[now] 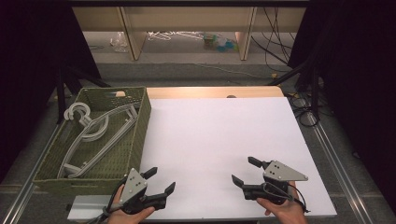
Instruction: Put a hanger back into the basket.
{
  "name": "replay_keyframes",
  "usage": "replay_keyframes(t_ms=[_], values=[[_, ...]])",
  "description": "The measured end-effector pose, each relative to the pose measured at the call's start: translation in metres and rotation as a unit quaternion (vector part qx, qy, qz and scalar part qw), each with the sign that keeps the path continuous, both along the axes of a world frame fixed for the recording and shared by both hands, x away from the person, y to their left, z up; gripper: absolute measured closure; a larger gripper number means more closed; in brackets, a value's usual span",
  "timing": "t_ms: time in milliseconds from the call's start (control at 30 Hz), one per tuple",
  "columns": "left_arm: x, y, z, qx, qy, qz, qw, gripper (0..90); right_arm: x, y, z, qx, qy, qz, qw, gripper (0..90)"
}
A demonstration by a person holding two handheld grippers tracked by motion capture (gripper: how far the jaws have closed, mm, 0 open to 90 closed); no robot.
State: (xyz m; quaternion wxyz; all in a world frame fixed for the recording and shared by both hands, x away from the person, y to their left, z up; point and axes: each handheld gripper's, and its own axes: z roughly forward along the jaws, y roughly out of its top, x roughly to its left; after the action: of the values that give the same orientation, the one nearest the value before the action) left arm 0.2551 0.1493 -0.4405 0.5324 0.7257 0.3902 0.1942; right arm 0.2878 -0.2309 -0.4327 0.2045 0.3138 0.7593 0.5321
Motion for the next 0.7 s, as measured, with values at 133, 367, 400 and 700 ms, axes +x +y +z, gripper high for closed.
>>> replay_keyframes(t_ms=[133, 367, 400, 700], values=[[0.0004, -0.0009, -0.0021, 0.009, 0.005, 0.004, 0.9999, 23.8, -0.0002, 0.0, 0.0002, 0.001, -0.001, 0.001, 1.0, 17.3], [0.002, 0.0004, -0.0012, 0.025, -0.007, -0.007, 0.9996, 22.7, -0.0003, -0.0003, 0.0005, 0.001, -0.001, 0.002, 1.0, 17.3], [0.002, 0.0003, -0.0012, 0.024, -0.008, -0.006, 0.9997, 22.6, -0.0004, 0.0003, 0.0001, 0.005, -0.002, 0.002, 1.0, 17.3], [0.0031, 0.0029, -0.0003, 0.018, -0.011, -0.003, 0.9998, 22.4, -0.0005, 0.0001, 0.0004, 0.004, -0.002, 0.002, 1.0, 17.2]])
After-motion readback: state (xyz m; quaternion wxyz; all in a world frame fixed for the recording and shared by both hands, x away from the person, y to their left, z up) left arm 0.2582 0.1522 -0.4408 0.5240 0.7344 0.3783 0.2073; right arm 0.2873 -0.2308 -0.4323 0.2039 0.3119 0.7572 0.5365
